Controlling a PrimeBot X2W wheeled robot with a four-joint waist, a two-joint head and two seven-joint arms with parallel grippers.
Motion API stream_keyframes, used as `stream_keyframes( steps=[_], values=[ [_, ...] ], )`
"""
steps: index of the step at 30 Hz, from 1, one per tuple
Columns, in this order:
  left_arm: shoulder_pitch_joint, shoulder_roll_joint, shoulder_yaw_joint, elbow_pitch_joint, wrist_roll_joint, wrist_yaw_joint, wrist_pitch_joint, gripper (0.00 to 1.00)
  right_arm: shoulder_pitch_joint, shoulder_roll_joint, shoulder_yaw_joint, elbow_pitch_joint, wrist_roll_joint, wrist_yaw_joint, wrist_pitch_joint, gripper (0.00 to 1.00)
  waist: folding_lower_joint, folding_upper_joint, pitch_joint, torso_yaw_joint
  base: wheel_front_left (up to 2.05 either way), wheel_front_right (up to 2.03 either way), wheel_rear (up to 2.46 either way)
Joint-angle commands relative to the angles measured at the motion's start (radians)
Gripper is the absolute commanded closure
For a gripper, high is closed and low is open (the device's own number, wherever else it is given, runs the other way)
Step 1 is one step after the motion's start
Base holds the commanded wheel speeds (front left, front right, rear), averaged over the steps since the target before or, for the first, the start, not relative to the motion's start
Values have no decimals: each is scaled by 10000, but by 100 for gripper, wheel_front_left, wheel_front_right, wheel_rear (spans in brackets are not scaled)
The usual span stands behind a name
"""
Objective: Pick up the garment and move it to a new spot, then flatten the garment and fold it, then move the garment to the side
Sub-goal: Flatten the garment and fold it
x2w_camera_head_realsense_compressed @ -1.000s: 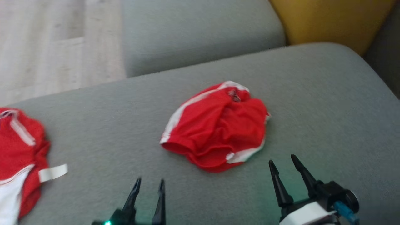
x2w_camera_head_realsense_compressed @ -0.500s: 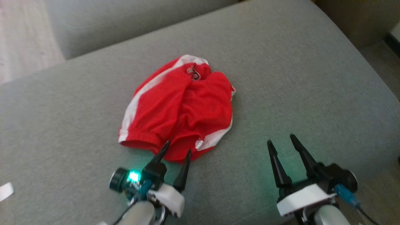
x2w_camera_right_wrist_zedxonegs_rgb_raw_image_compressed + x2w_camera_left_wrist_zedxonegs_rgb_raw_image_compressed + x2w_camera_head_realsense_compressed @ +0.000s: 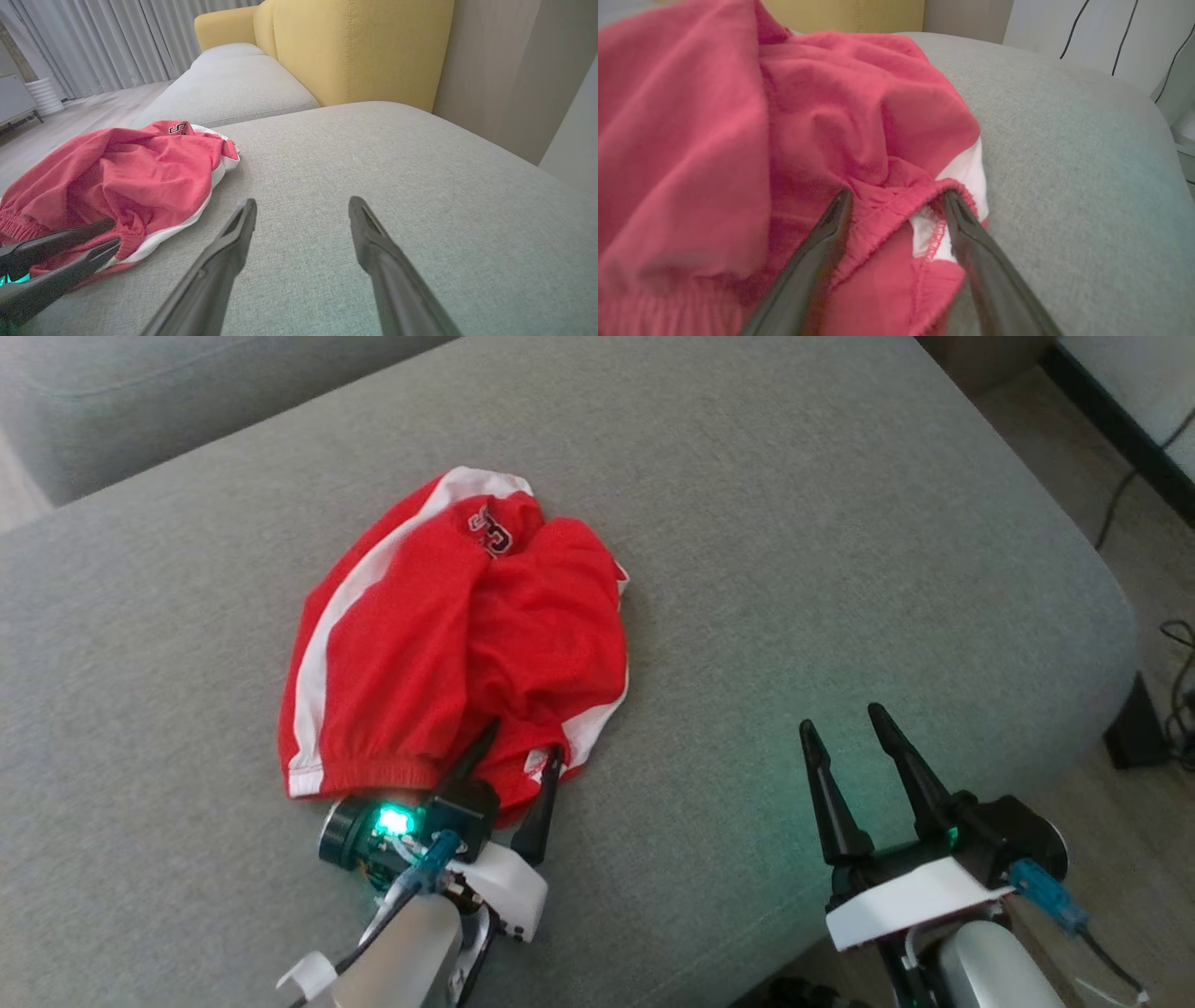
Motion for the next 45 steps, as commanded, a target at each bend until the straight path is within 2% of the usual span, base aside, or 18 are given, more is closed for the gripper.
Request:
stream_keyframes(
  steps=[1,6,13,15,19,21,26,31,38,45],
  values=[
    [-246,17,259,-382,125,108,-40,0,-257,-49,181,-332,83,-9,-38,0,-1,0,97,-126,0,0,0],
    [288,221,239,-1377,310,286,-40,0,-201,-49,62,-364,136,-9,-38,0,-1,0,157,-149,0,0,0],
    [868,753,-363,-2499,896,475,227,0,-203,-49,25,-317,138,-9,-38,0,-1,0,237,88,0,0,0],
    [914,975,-476,-2966,1170,702,443,0,-225,-49,10,-324,126,-9,-38,0,-1,0,274,173,0,0,0],
    [773,1607,-661,-3964,2296,1718,933,0,-270,-49,-11,-314,141,-9,-38,0,-1,0,359,300,0,0,0],
    [803,1722,-716,-4573,2477,1888,1130,0,-296,-49,6,-299,160,-9,-38,0,-1,0,389,337,0,0,0],
    [964,2087,-1385,-5916,2641,1186,1651,0,-344,-49,19,-270,181,-9,-38,0,-1,0,431,379,0,0,0],
    [1273,2443,-1850,-6232,2486,534,2542,0,-416,-49,58,-248,198,-9,-38,0,-1,0,464,325,0,0,0],
    [1114,2506,-1859,-5808,2247,288,2984,0,-509,-49,17,-248,289,-9,-38,0,-1,0,621,292,0,0,0],
    [268,2199,-1971,-5006,2508,263,2676,0,-585,-49,93,-237,386,-9,-38,0,-1,0,746,267,0,0,0]
  ],
)
